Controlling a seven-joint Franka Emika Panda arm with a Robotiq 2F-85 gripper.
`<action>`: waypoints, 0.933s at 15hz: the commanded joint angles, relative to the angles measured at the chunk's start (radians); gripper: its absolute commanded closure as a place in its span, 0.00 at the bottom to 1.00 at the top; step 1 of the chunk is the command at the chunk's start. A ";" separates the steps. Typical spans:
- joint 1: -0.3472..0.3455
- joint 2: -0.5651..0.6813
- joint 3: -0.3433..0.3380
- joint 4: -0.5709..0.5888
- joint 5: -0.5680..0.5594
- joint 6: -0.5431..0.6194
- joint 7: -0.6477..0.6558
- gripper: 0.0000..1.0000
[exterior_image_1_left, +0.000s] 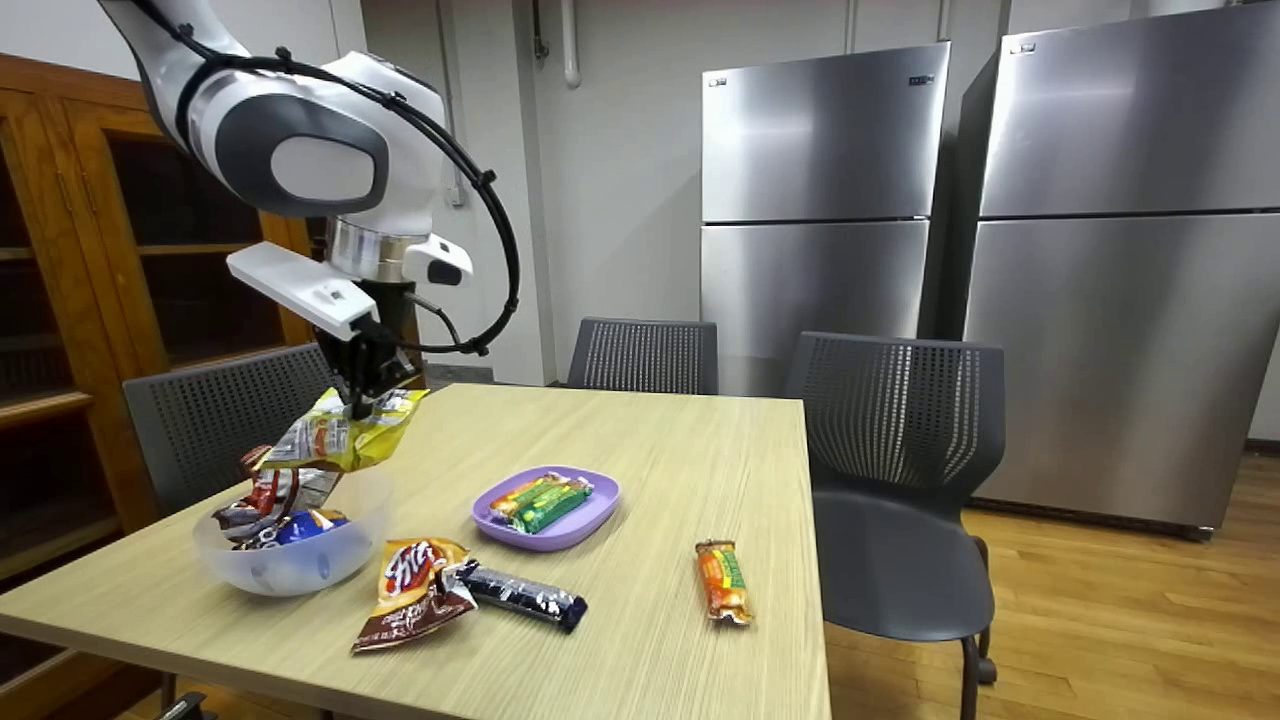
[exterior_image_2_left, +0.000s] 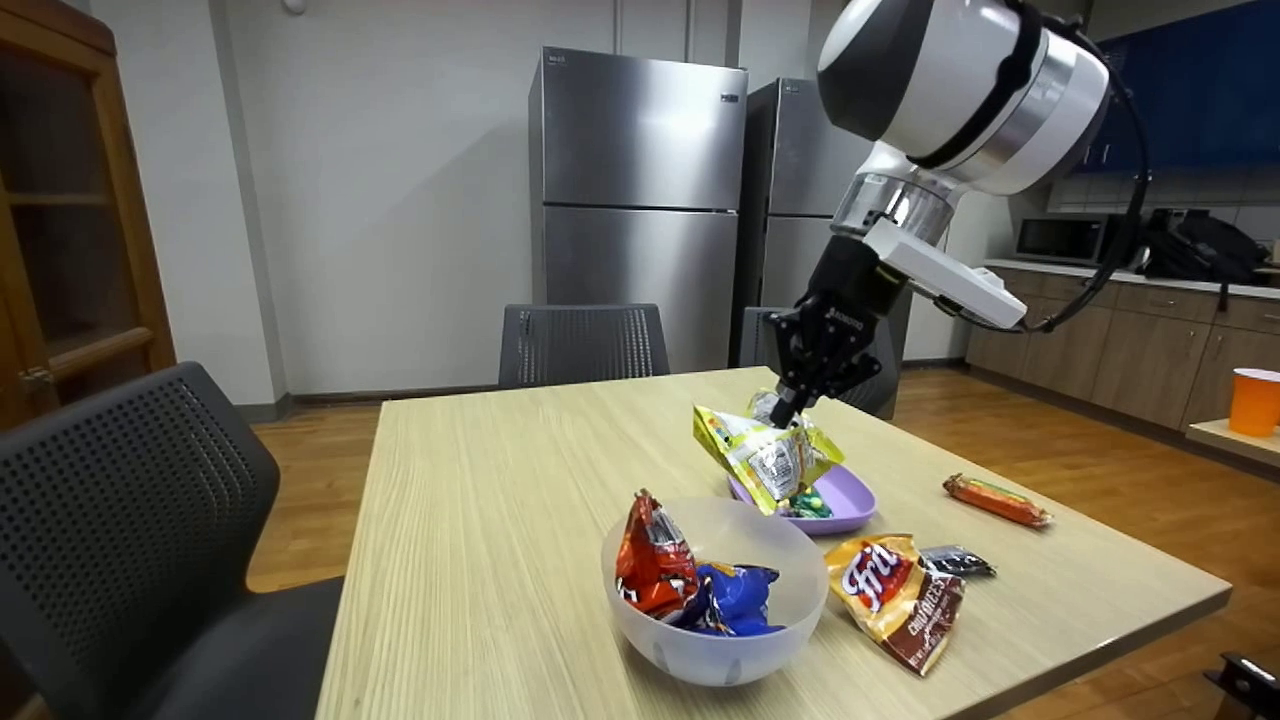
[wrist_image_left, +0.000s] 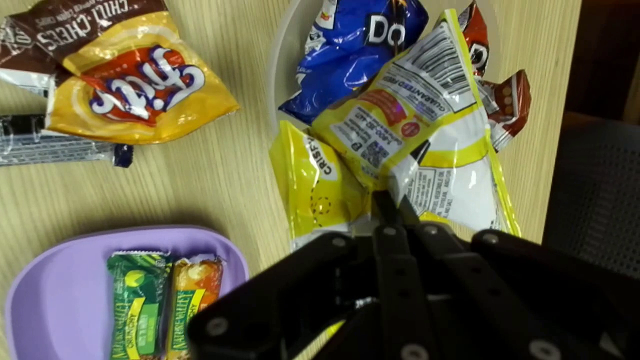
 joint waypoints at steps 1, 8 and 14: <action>0.020 0.005 -0.013 0.006 0.018 -0.074 -0.034 1.00; 0.017 0.065 -0.008 0.028 0.016 -0.148 -0.019 1.00; 0.012 0.141 0.002 0.081 0.051 -0.108 -0.010 1.00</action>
